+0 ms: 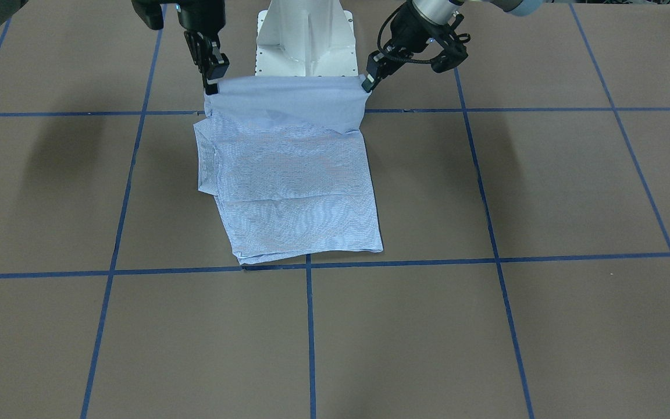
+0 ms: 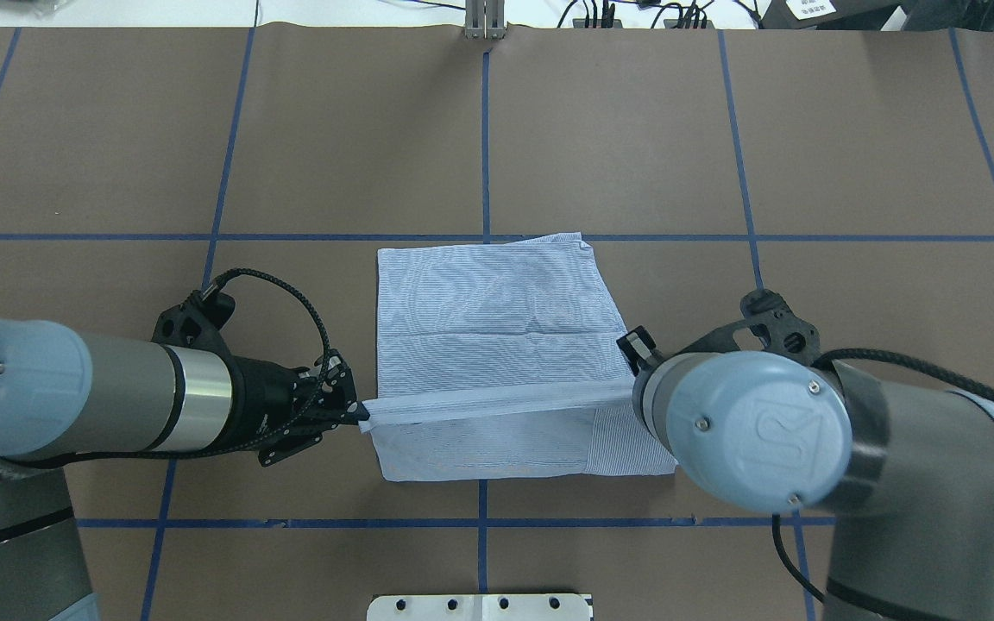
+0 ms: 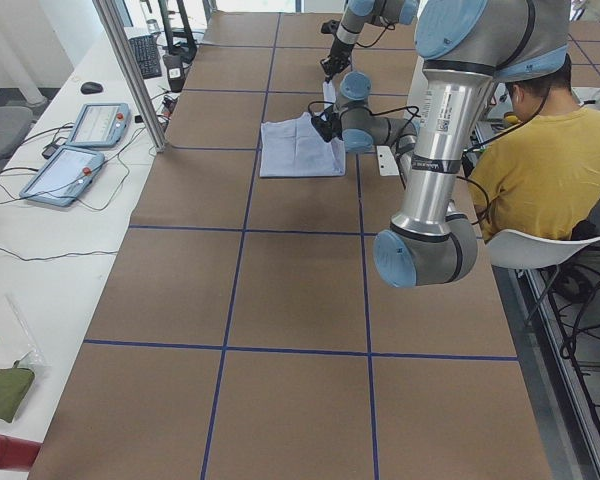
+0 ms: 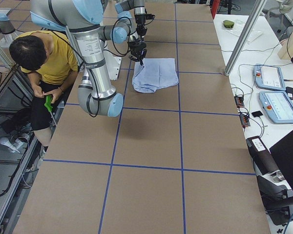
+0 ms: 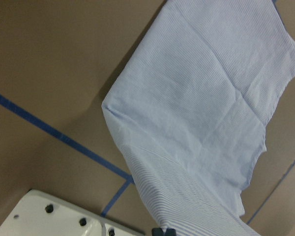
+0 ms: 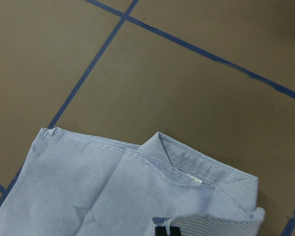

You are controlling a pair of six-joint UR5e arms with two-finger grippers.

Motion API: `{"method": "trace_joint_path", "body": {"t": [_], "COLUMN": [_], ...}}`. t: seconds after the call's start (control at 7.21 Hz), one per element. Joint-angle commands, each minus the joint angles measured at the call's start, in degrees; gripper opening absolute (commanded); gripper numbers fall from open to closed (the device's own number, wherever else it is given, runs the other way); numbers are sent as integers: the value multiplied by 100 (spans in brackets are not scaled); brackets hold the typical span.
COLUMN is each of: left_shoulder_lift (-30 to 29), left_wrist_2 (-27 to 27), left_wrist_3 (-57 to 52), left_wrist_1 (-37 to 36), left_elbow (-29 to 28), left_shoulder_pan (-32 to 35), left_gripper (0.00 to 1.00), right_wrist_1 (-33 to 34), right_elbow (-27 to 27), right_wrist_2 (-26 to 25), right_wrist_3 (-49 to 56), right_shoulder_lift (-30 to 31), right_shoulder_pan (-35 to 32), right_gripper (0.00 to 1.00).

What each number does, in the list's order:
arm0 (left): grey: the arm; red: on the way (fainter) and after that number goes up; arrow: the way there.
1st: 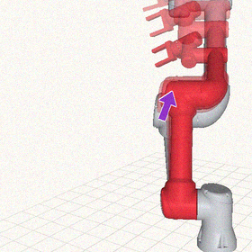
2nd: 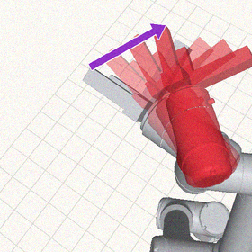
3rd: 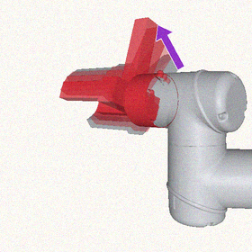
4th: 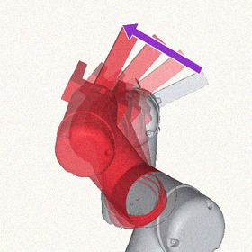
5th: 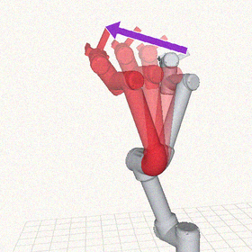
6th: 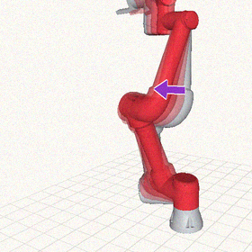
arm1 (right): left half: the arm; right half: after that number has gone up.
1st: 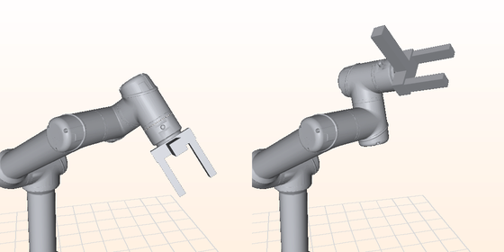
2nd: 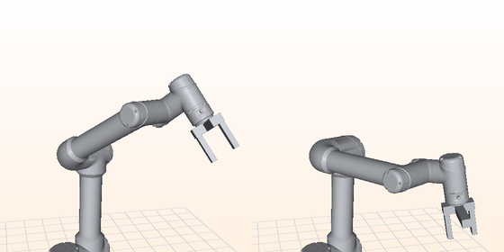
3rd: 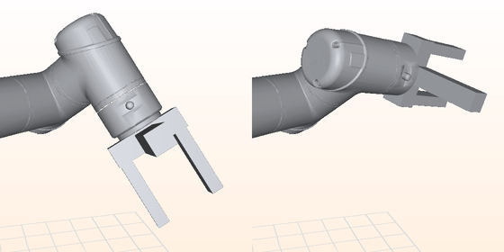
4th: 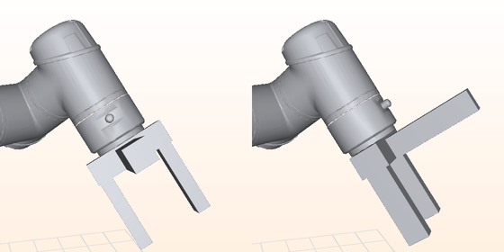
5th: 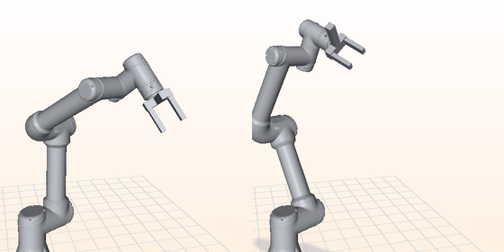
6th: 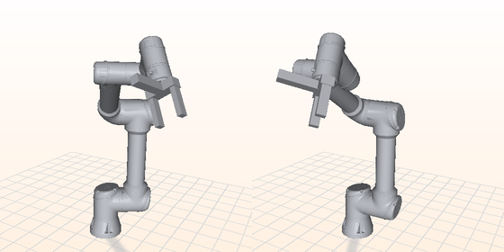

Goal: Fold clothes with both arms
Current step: 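Carry the edge with both grippers onto the far edge of the shirt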

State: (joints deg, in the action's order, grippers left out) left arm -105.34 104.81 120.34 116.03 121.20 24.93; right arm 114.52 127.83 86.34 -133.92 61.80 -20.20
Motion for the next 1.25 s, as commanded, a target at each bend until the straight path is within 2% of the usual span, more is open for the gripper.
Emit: {"method": "trace_joint_path", "body": {"t": [0.0,0.55,0.83,1.11], "left_shoulder_lift": [-345,-1031,-1373,-1698], "left_wrist_2": [4,22,13,13], "left_wrist_3": [-159,-387,-546,-686], "left_wrist_1": [-10,16,86,104], "left_elbow": [-446,-1421,-1992,-2422], "left_shoulder_pan": [310,881,1127,1216], "left_gripper": [0,0,0,0], "right_wrist_1": [-876,-1527,-1582,-1930], "right_elbow": [-810,-1541,-2197,-2681], "right_wrist_2": [620,638,751,831], "right_wrist_3": [662,894,1086,1280], "right_shoulder_lift": [-36,-203,-649,-739], "right_shoulder_pan": [-668,-968,-1170,-1355], "right_gripper": [0,0,0,0]}}
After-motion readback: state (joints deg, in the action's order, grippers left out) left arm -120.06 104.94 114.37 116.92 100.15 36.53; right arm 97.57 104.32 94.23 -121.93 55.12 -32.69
